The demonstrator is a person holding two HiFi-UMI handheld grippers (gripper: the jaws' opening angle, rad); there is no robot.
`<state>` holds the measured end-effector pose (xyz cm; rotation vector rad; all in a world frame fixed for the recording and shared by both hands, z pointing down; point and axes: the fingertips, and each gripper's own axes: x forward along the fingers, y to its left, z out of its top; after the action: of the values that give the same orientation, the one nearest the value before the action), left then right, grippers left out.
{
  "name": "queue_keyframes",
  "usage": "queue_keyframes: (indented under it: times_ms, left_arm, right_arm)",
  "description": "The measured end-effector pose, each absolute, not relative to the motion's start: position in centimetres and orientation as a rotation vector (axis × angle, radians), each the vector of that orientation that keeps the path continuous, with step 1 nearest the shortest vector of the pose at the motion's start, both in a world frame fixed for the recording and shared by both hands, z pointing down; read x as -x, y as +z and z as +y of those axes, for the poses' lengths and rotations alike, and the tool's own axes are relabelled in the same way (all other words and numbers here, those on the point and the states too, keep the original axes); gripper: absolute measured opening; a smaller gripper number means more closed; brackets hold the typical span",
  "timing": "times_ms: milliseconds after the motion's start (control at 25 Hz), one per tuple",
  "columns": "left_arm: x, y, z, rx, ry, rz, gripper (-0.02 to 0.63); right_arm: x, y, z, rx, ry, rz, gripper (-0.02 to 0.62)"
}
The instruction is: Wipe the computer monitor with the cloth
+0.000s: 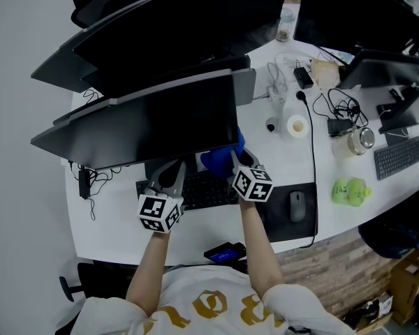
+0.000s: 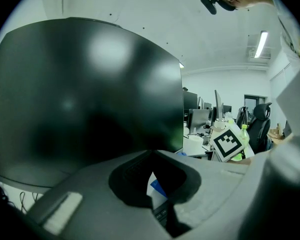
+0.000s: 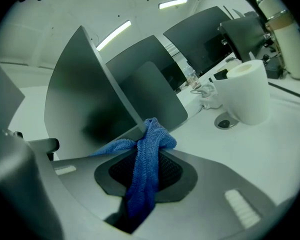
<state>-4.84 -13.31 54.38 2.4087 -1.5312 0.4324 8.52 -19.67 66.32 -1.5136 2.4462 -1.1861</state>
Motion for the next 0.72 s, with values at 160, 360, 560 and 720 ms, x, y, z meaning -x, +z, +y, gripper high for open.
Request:
queue_keyframes:
  times_ms: [160, 360, 560, 720]
  left_arm:
    - [5.4, 54.3, -13.1, -2.402, 0.419, -1.546, 0.002]
    - [6.2, 54.6, -13.0, -2.391, 0.404, -1.548, 0.002]
    - [7.0, 54.5, -12.6, -2.397, 0.398, -1.536, 0.002]
    - [8.2, 54.6, -12.6, -2.39, 0.393, -1.548, 0.002]
  right_arm:
    - [-8.5, 66.3, -19.7, 1.503, -1.182, 2.43, 0.106]
    - [-8.2, 66.3, -19.7, 1.498, -1.197, 2.411, 0.105]
    - [-7.8, 66.3, -19.5, 1.506, -1.218, 2.388, 0.104]
    - [-7.2, 66.3, -19.3, 1.506, -1.221, 2.371, 0.104]
